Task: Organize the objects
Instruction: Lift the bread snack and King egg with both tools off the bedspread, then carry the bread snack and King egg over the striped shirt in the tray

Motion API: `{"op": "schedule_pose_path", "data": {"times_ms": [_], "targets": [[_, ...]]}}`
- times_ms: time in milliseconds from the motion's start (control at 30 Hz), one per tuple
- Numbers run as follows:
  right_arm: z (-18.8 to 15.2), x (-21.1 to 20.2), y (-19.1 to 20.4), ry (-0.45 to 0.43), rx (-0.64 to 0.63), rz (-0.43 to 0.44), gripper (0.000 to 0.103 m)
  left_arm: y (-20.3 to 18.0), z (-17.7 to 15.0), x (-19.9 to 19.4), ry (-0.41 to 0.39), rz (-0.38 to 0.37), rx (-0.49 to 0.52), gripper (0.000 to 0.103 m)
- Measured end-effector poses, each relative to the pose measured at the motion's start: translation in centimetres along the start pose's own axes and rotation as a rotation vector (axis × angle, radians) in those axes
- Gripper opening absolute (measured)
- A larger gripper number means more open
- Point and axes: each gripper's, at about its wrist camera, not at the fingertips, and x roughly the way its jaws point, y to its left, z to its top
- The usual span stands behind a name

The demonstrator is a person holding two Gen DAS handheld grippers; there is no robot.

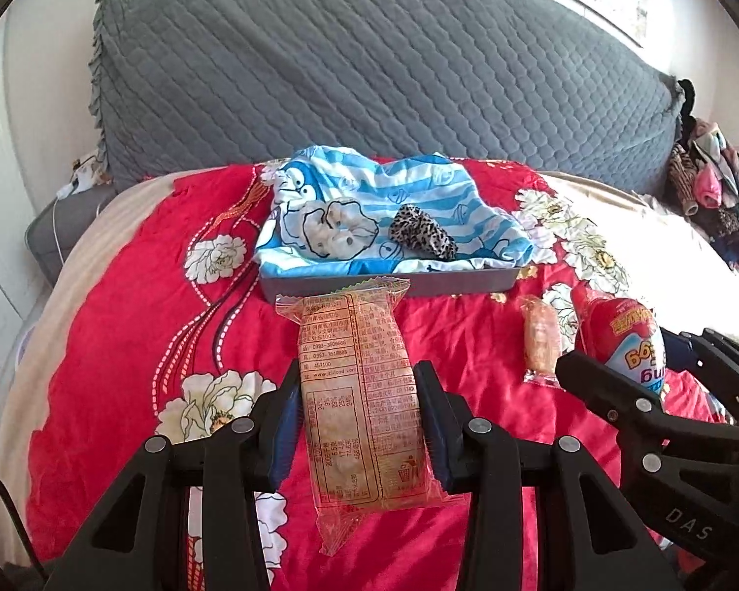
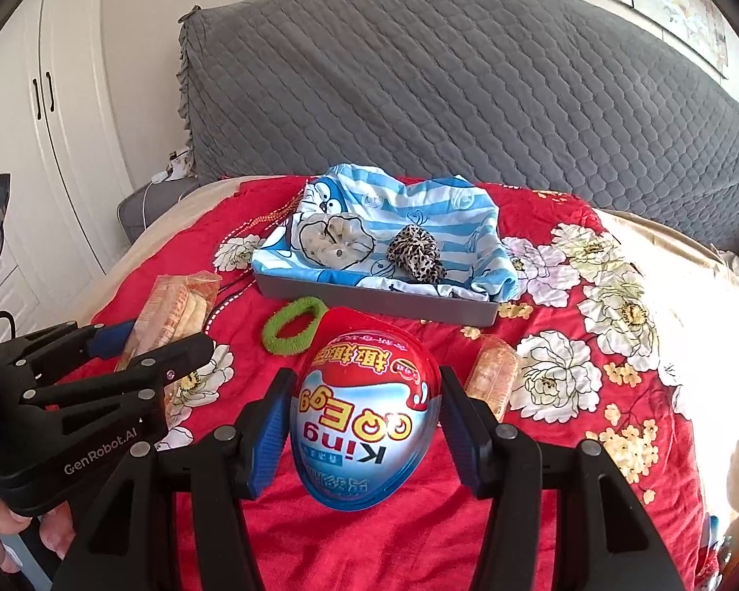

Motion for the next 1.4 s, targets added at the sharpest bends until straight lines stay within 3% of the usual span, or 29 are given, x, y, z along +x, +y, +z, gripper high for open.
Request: {"op": "schedule_pose_path", "data": {"times_ms": [400, 1400], "targets": [[0.9, -0.2, -1.1, -0.039, 0.021, -0.006, 0.056, -0.8, 0.3, 0.7, -0.019, 0.023, 0.017, 0.045], [3.9, 5.1, -3.4, -0.039, 0.054, 0.005, 0.056, -1.0, 3.6, 6.3, -0.019, 0.043, -0.013, 0.045]]}}
